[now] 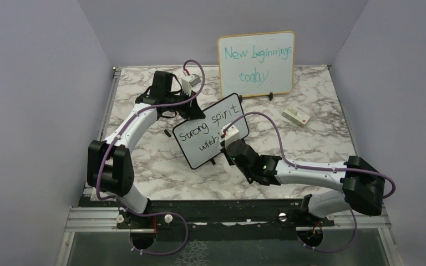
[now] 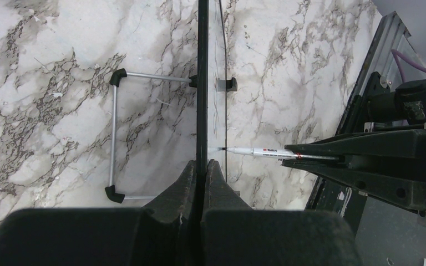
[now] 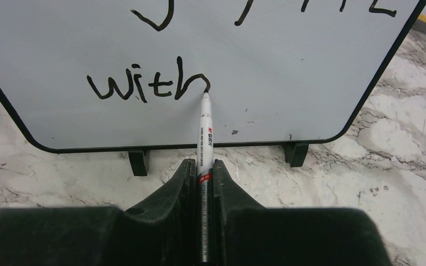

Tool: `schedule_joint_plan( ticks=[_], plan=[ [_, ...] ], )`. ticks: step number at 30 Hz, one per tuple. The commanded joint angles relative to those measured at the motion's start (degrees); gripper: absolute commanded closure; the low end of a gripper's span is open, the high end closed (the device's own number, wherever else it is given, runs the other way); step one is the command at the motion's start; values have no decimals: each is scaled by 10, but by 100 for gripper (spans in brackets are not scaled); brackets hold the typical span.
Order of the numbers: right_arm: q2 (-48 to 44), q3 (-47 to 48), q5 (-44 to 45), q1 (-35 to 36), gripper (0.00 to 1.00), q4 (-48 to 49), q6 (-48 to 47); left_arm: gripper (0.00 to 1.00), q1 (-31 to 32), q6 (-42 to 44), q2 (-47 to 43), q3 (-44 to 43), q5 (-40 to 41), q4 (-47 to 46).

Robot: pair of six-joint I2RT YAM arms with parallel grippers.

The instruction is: Write a sentence on the whiteboard

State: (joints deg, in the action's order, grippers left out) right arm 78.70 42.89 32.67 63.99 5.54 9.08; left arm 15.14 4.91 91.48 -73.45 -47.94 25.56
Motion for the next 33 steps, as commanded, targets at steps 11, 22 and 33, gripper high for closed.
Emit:
schedule_joint_plan(
  ticks=[11, 22, 33],
  plan=[
    [-7, -4, -3, -4, 99, -17, 6, 100, 7, 25, 4, 16, 39, 28],
    [-42, -7, 13, -4, 100, 7, -20, 100, 7, 24, 4, 16, 40, 29],
    [-24, 6, 14, -11, 100, 42, -39, 100, 6, 25, 4, 16, 39, 28]
  ],
)
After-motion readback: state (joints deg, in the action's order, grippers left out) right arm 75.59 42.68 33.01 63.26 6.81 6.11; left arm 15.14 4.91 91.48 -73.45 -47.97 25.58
